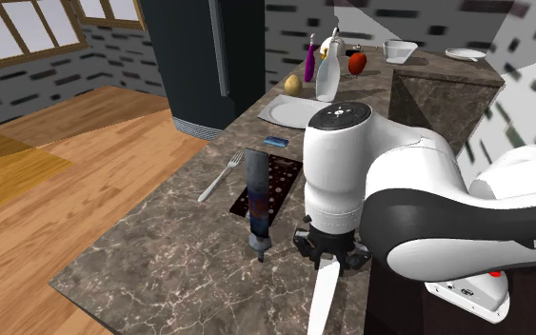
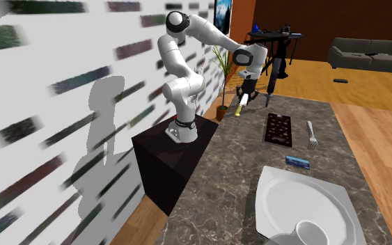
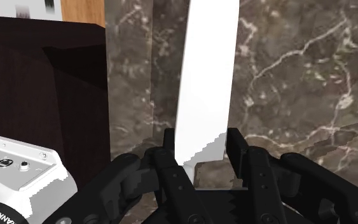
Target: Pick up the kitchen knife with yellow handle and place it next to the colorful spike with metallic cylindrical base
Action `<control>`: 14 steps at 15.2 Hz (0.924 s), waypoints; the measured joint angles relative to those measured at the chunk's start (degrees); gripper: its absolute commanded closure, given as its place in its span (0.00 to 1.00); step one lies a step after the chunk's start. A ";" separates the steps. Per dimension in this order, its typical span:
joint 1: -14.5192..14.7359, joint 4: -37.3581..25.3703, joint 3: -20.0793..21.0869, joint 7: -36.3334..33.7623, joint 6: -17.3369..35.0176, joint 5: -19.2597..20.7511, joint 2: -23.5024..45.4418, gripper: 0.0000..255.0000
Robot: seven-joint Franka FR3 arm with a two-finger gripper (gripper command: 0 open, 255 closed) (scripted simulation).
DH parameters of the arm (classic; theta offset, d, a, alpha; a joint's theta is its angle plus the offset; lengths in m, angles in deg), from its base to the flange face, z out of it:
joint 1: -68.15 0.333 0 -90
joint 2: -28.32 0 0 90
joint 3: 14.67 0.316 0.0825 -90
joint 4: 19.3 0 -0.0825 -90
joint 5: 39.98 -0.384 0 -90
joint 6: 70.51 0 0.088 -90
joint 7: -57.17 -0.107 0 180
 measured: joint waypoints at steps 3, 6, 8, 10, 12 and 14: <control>-0.03 0.00 0.08 -0.01 0.07 -0.03 0.04 1.00; -0.03 0.00 0.08 -0.01 0.07 -0.03 0.04 0.00; -0.03 0.00 0.08 -0.01 0.07 -0.03 0.04 0.00; -0.03 0.00 0.08 -0.01 0.07 -0.03 0.04 0.00; 0.14 -0.52 -0.71 -0.09 -0.83 0.42 -0.26 0.00; 0.35 -2.57 -3.01 -0.42 -3.80 1.92 -0.94 0.00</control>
